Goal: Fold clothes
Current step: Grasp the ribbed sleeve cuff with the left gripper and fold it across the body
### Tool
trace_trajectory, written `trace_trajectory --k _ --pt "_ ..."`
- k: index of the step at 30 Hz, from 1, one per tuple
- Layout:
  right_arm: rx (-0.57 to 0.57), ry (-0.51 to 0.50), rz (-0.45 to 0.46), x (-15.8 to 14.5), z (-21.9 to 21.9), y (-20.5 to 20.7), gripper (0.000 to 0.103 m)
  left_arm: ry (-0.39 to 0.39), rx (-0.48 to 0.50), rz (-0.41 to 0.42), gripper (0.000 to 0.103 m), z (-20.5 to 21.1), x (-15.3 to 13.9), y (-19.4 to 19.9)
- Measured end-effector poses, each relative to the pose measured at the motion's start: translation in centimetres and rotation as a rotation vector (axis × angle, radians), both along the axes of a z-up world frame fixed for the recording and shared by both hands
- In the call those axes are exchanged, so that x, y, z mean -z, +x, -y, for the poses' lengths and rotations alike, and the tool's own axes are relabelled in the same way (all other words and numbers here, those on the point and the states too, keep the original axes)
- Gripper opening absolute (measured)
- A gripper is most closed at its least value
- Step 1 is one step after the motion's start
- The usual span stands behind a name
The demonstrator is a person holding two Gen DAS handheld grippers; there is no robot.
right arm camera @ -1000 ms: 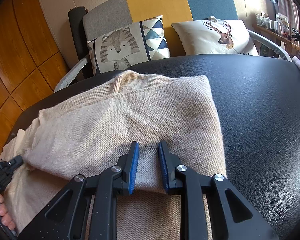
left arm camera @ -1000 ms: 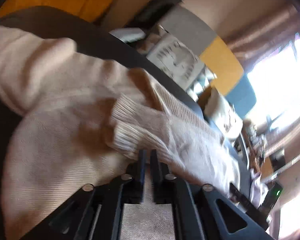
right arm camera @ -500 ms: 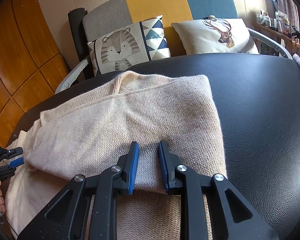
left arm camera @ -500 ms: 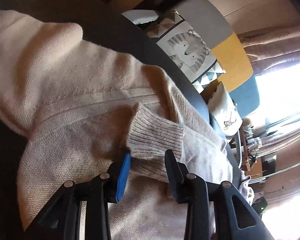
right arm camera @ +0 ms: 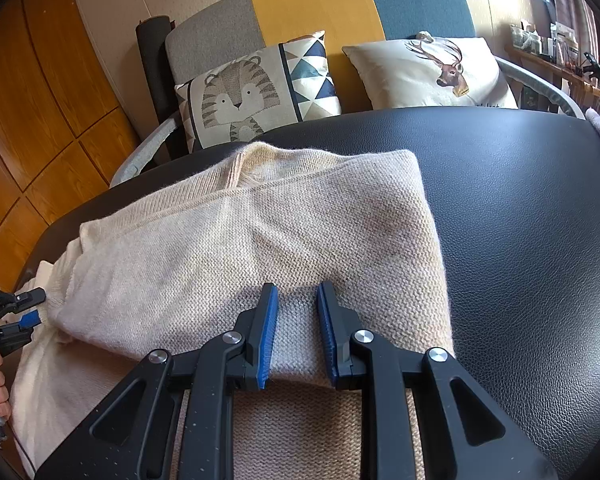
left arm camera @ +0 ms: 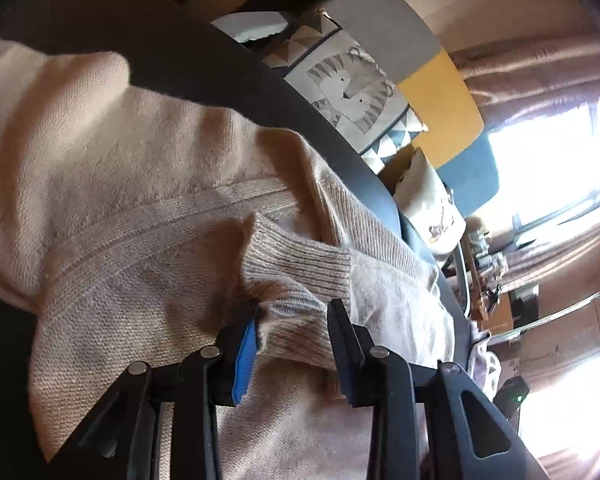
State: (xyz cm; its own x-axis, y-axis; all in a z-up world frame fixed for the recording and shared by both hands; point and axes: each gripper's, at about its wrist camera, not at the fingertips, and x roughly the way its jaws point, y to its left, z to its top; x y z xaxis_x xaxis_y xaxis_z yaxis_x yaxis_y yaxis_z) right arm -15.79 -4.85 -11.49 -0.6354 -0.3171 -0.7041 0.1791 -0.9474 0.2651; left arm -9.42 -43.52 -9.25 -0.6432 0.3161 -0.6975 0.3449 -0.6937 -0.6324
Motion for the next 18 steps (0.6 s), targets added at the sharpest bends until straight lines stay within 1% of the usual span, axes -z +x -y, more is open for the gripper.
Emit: trace_trajectory --k 1,2,4,5,6,7,8,10,13,16,18 --pt "0.0 0.001 0.0 0.0 0.0 0.0 0.022 -0.03 -0.003 0.017 0.001 -0.2 0.0 0.0" --pt "0.0 0.002 0.0 0.0 0.0 0.0 0.022 -0.021 0.018 0.024 0.001 -0.4 0.2 -0.1" --pt "0.0 0.0 0.0 0.0 0.0 0.0 0.022 0.004 0.081 0.011 0.001 -0.8 -0.3 -0.1" --pt "0.0 -0.001 0.0 0.0 -0.1 0.0 0.022 -0.032 0.11 0.007 0.001 -1.0 -1.1 0.0" --pt "0.0 -0.001 0.001 0.0 -0.1 0.0 0.022 -0.085 0.139 0.005 0.001 -1.1 -2.0 0.1" --pt "0.0 0.0 0.0 0.0 -0.1 0.0 0.022 -0.124 0.152 0.018 0.001 -1.2 -2.4 -0.3" --pt "0.0 0.002 0.0 0.0 -0.1 0.0 0.022 -0.174 0.162 0.055 0.001 -0.9 -2.5 -0.6" --pt "-0.001 0.002 0.0 0.0 -0.1 0.0 0.022 -0.204 0.176 0.099 0.001 -0.1 -2.2 -0.6" --pt "-0.002 0.006 0.0 0.0 -0.2 0.0 0.022 -0.262 0.2 0.174 0.001 0.3 -0.7 -0.4" --pt "-0.002 0.009 0.0 -0.1 -0.2 0.0 0.022 -0.273 0.171 0.126 0.002 0.4 -0.2 0.8" --pt "-0.002 0.004 0.001 -0.1 -0.4 0.0 0.022 -0.263 0.132 0.093 0.003 0.3 -0.4 1.4"
